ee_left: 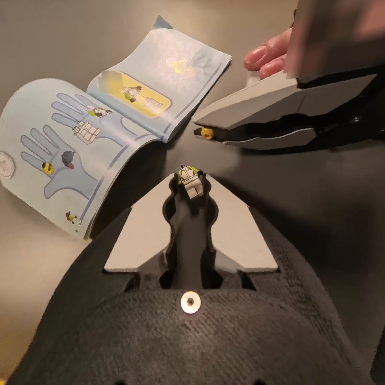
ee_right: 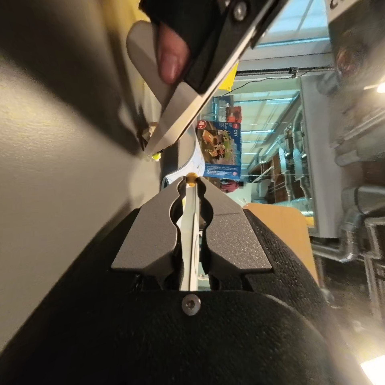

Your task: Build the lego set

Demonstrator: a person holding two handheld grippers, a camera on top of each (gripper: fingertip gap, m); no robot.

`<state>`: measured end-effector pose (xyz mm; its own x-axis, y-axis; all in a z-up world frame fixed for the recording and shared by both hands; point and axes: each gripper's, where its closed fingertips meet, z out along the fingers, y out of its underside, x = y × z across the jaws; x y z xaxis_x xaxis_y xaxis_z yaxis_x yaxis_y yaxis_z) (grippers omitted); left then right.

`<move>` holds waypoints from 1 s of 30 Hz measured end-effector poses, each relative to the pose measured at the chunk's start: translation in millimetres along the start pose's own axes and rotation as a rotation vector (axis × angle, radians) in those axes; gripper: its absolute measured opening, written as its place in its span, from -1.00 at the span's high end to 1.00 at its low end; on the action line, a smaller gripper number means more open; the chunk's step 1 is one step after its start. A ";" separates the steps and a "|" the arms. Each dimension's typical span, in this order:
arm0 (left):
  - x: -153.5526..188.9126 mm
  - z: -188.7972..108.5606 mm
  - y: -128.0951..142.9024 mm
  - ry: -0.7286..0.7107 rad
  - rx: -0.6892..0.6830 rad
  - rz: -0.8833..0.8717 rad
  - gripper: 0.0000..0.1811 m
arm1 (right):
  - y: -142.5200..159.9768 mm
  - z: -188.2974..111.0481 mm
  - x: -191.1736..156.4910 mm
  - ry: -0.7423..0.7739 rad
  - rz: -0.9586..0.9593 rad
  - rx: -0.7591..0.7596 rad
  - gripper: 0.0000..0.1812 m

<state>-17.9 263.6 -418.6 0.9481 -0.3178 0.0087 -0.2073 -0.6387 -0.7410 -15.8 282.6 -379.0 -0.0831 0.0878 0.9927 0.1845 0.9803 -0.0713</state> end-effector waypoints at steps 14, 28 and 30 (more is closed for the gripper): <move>24.7 -19.7 -19.9 0.337 0.194 0.151 0.79 | -6.5 -1.6 -9.2 -0.076 0.051 0.054 0.91; 25.4 -22.8 -22.2 0.335 0.223 0.183 0.81 | -7.9 -3.8 -7.2 -0.061 0.047 0.068 0.91; 24.8 -23.0 -22.7 0.326 0.228 0.189 0.81 | -7.5 -3.7 -7.5 -0.065 0.053 0.069 0.91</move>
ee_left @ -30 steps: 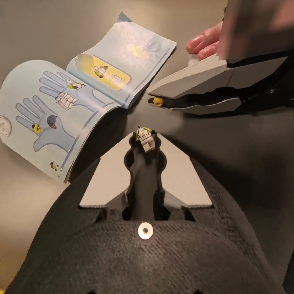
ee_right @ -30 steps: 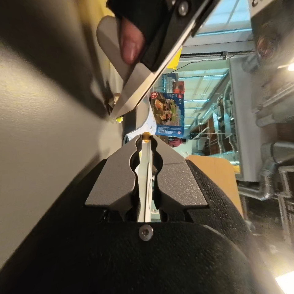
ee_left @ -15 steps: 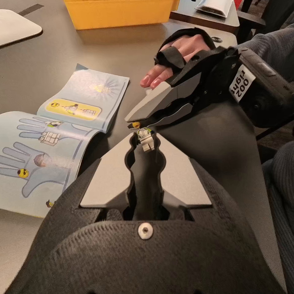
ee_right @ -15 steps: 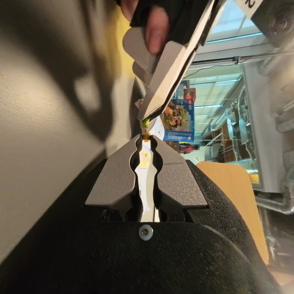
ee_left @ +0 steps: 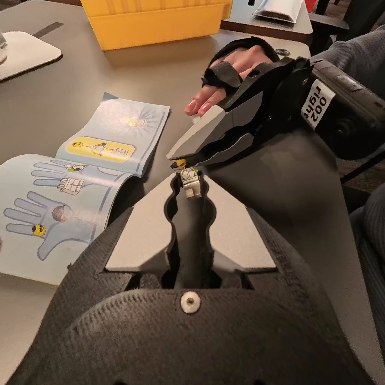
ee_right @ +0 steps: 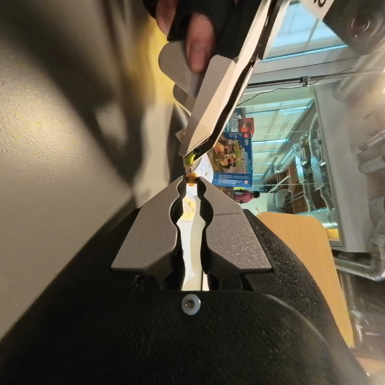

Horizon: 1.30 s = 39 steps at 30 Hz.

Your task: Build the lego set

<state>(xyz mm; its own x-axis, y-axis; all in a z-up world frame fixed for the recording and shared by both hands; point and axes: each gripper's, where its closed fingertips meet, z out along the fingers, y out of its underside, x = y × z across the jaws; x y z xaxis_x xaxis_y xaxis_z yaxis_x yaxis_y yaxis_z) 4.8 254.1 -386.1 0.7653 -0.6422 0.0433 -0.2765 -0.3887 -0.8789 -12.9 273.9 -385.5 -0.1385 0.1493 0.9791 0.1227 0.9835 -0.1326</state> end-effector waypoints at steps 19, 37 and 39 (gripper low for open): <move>-10.1 -3.0 -3.0 -0.037 0.029 -0.056 0.84 | 4.2 4.7 0.8 0.023 -0.049 -0.043 0.91; 0.4 -6.1 30.9 -0.105 -0.194 0.247 0.59 | 22.6 9.5 5.1 0.017 0.053 -0.109 0.91; 6.5 -5.4 28.6 -0.099 -0.187 0.333 0.64 | 21.4 9.6 4.5 0.016 0.042 -0.105 0.91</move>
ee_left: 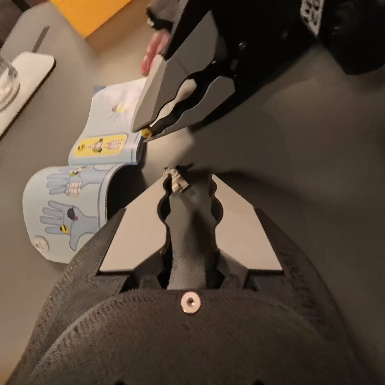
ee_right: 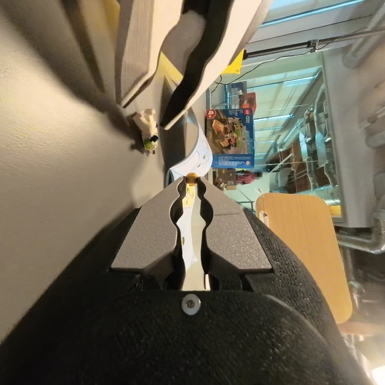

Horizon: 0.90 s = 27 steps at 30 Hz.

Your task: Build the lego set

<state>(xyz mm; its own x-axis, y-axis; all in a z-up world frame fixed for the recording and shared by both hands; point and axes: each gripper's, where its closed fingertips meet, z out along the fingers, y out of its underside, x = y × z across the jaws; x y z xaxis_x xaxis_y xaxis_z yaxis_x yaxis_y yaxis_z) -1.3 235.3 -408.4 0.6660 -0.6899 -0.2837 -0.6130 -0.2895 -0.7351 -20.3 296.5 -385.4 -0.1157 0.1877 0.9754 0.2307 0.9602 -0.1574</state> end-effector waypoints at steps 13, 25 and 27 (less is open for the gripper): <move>-18.3 12.2 10.0 -0.002 -0.105 -0.129 0.82 | -2.4 -0.1 0.8 0.000 0.006 0.008 0.91; -22.8 10.9 9.2 0.113 -0.012 -0.442 0.82 | -11.8 2.9 -5.8 -0.051 0.017 0.014 0.91; -26.0 9.4 5.0 0.156 0.027 -0.538 0.82 | -11.9 4.0 -7.7 -0.064 0.009 0.004 0.91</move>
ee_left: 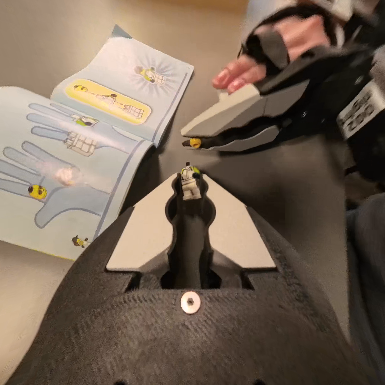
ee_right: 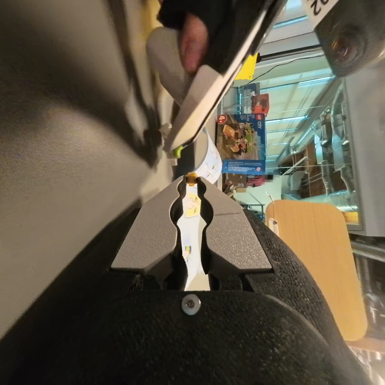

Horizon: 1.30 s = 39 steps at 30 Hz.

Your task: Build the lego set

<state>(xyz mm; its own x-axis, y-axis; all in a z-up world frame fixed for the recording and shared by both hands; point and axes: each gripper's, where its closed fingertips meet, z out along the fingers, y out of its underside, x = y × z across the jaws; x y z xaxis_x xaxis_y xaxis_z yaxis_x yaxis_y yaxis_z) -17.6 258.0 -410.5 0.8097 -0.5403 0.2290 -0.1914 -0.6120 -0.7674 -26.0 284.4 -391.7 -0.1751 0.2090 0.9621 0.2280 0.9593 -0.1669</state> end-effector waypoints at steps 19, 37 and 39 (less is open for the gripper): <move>37.0 11.7 -23.7 0.418 -0.110 -0.458 0.83 | 43.7 -15.0 3.0 -0.087 0.139 -0.132 0.91; 24.4 35.0 -24.5 0.252 -0.215 -0.491 0.75 | 34.1 -19.3 -14.9 -0.192 0.149 -0.089 0.91; 21.4 34.7 -24.6 0.221 -0.201 -0.476 0.75 | 33.1 -18.3 -16.8 -0.199 0.151 -0.093 0.91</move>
<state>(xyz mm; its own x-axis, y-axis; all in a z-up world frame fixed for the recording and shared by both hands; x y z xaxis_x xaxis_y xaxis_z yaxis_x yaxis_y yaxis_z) 23.7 281.5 -407.5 0.7012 -0.2723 0.6590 0.0472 -0.9045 -0.4239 2.0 309.2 -409.4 -0.3151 0.3906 0.8649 0.3514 0.8946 -0.2760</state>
